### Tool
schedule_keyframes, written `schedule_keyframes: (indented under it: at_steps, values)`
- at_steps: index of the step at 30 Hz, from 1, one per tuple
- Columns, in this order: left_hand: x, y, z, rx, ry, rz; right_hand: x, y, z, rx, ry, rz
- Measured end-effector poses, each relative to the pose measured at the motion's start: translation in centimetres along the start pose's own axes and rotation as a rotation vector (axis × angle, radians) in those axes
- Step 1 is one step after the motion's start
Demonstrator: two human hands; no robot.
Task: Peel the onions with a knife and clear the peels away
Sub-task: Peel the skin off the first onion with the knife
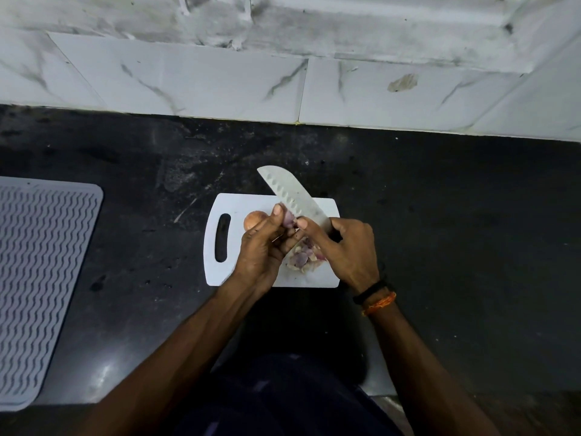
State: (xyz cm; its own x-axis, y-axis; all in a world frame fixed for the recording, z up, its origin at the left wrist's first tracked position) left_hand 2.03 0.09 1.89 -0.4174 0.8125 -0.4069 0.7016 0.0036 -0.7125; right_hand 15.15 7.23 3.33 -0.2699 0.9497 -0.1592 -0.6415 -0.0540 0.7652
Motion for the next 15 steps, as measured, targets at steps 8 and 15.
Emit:
schedule_keyframes:
  at_steps: [8, 15]
  values:
    - [-0.3, 0.5, -0.2, -0.052, -0.043, 0.174, 1.0, -0.7, 1.0, 0.101, -0.047, -0.077]
    - [-0.2, 0.7, -0.1, 0.015, -0.030, 0.215, 1.0, 0.8, 1.3, -0.180, -0.071, 0.082]
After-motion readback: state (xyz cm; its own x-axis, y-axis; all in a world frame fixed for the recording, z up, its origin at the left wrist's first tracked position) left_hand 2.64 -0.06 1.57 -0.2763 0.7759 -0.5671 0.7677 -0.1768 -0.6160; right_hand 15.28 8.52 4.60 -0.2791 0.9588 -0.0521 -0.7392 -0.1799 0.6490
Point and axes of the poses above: each hand's wrist, its own x-axis towards the middle knuckle, its own z-axis out of the back of the hand, y = z × x, the point moved 4 cm from there along x, towards the middle knuckle, and after that the axes turned 10 degrees about -z, right-handed, at the moved point
